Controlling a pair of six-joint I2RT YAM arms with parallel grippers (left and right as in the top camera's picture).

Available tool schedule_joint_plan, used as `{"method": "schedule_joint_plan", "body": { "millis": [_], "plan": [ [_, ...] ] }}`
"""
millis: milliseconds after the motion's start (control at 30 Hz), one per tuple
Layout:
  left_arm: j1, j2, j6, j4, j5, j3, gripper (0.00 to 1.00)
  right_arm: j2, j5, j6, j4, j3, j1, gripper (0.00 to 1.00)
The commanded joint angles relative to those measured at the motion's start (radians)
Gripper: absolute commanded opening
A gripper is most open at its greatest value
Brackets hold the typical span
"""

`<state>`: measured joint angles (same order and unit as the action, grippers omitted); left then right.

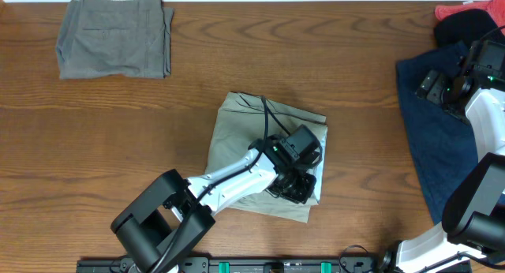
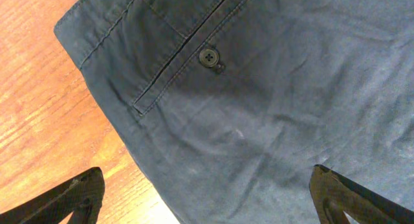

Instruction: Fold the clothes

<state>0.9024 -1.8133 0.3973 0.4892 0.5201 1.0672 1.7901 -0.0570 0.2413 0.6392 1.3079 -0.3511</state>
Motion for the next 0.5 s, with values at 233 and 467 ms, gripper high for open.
{"method": "schedule_joint_plan", "body": {
  "millis": [233,467],
  "plan": [
    [0.054,-0.017,0.053,-0.009,0.057,-0.011,0.06,-0.023,-0.006,-0.010,0.001,0.010,-0.001,0.99],
    [0.048,0.099,-0.036,-0.005,0.158,0.036,0.06,-0.023,-0.006,-0.010,0.001,0.010,-0.001,0.99]
  ]
}}
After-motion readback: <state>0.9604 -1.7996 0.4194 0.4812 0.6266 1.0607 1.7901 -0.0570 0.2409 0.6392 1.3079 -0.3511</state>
